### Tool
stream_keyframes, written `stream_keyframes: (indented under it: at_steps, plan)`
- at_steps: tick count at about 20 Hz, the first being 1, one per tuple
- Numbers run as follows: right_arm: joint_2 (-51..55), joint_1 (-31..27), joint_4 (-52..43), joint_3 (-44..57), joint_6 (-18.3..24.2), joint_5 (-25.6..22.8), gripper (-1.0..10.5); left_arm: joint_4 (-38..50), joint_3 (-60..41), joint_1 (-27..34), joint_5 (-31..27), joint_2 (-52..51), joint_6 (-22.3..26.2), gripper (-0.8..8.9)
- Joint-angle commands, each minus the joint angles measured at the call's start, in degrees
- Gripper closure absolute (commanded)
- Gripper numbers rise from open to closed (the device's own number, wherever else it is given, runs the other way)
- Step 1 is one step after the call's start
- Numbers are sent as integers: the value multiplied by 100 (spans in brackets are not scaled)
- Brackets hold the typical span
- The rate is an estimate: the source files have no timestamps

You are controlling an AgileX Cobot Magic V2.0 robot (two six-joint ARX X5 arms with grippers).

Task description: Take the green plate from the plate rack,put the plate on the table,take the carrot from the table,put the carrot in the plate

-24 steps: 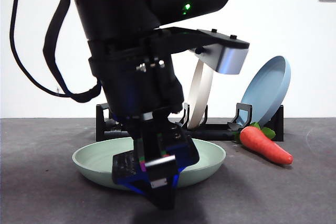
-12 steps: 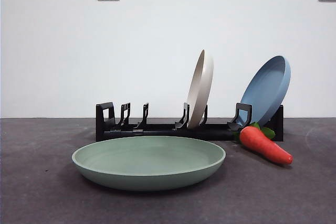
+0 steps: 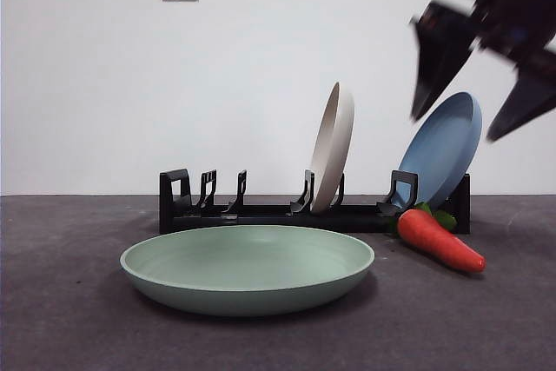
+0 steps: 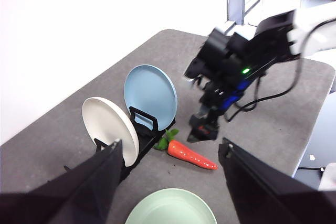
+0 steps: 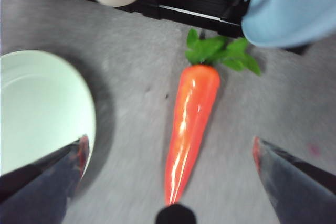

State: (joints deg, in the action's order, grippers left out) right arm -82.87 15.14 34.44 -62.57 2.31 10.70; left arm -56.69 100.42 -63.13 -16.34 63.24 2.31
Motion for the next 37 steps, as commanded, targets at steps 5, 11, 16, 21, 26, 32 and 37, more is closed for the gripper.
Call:
stream_keyframes:
  at_steps: [5,11,16,21,26,32,37]
  plan:
    - [-1200,232,-1075,-7,-155,-579,315,-299,-9,-11,-9,-11,-90,498]
    - [-2017,334,-1668,-7,-337,-1119,415,-352,-9,-11,-9,-13,-90,498]
    - [-2197,332,-2009,-7,-446,-1102,753,-409,-9,-11,-11,-13,-87,498]
    - [-2225,326,-1921,-7,-542,-1082,854,-474,-9,-11,-13,-13,-87,498]
    - [-2225,326,-1893,-7,-542,-1071,959,-483,-9,-11,-13,-13,-87,498]
    - [-1226,551,-1215,-7,-538,-1012,959,-570,-9,-11,-13,-13,-87,498]
    - [-511,1786,-1121,-7,-955,-485,959,-575,-9,-11,-9,-13,-87,498]
